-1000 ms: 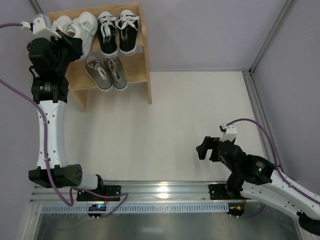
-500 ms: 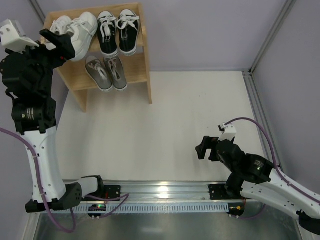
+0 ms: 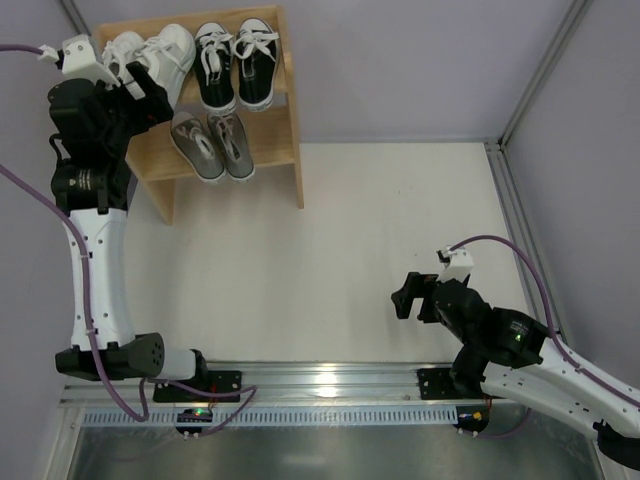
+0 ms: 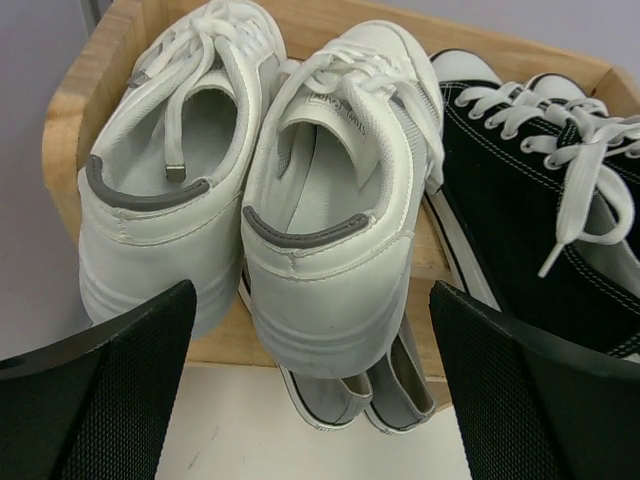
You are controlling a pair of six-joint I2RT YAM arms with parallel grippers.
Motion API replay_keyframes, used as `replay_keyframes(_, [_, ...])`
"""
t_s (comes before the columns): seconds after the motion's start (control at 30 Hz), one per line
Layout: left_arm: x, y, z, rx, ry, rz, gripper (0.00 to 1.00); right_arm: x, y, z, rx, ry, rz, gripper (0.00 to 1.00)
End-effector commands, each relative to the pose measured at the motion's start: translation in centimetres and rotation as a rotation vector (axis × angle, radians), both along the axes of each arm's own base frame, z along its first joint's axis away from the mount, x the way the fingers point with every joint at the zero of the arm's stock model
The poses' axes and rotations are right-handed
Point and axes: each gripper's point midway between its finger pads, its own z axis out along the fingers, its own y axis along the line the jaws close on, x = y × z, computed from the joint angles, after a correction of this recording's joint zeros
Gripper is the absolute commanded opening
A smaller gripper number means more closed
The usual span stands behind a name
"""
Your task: Place and organize the shoes onto the shoe shelf
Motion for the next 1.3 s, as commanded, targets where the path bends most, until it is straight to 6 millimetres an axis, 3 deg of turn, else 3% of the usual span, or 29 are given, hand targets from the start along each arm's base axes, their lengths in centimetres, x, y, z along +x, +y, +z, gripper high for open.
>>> replay_keyframes(0.0, [-0.1, 0.0, 1.6, 0.041, -0.04, -0.012, 0.96, 0.2, 0.1, 1.5, 0.042, -0.027, -0.015, 0.98])
replay_keyframes(0.17, [1.4, 0.3, 1.0, 0.059, -0.026, -0.008, 0.92, 0.3, -0.1, 1.4, 0.037, -0.029, -0.021, 0.98])
replay_keyframes(0.27, [2.1, -0.5, 0.9, 0.058, -0.034, -0.058, 0.72, 0.3, -0.1, 1.4, 0.036, -0.029, -0.024, 0.98])
replay_keyframes(0.3, [2.2, -0.8, 1.1, 0.057, -0.042, -0.071, 0.58, 0.3, -0.1, 1.3, 0.033, -0.029, -0.023, 0.98])
replay_keyframes(0.4, [2.8, -1.0, 0.8, 0.05, -0.035, -0.089, 0.31, 0.3, -0.1, 1.2, 0.03, -0.024, -0.023, 0.98])
replay_keyframes(0.53, [3.0, -1.6, 1.0, 0.048, -0.048, -0.12, 0.16, 0.3, -0.1, 1.2, 0.031, -0.025, -0.027, 0.98])
replay_keyframes(0.6, [3.0, -1.7, 1.2, 0.044, -0.059, -0.129, 0.0, 0.3, -0.1, 1.2, 0.035, -0.026, -0.028, 0.98])
replay_keyframes(0.77, [2.2, -1.5, 3.2, 0.041, -0.135, -0.103, 0.0, 0.3, -0.2, 1.3, 0.036, -0.026, -0.03, 0.98])
replay_keyframes(0.8, [2.5, -0.6, 2.1, 0.019, -0.123, -0.05, 0.0, 0.3, -0.2, 1.2, 0.033, -0.024, -0.03, 0.98])
replay_keyframes(0.87, [1.0, 0.2, 4.1, 0.018, -0.216, 0.011, 0.0, 0.3, -0.2, 1.2, 0.032, -0.024, -0.03, 0.98])
replay_keyframes(1.03, [-0.5, 1.5, 4.3, 0.128, -0.252, 0.152, 0.0, 0.3, -0.1, 1.2, 0.034, -0.024, -0.028, 0.98])
replay_keyframes(1.1, [-0.6, -0.3, 4.8, 0.149, -0.271, 0.121, 0.0, 0.4, 0.0, 1.1, 0.029, -0.019, -0.028, 0.98])
replay_keyframes(1.27, [0.2, -0.6, 4.9, 0.179, -0.27, 0.13, 0.0, 0.4, 0.1, 1.2, 0.031, -0.014, -0.028, 0.98])
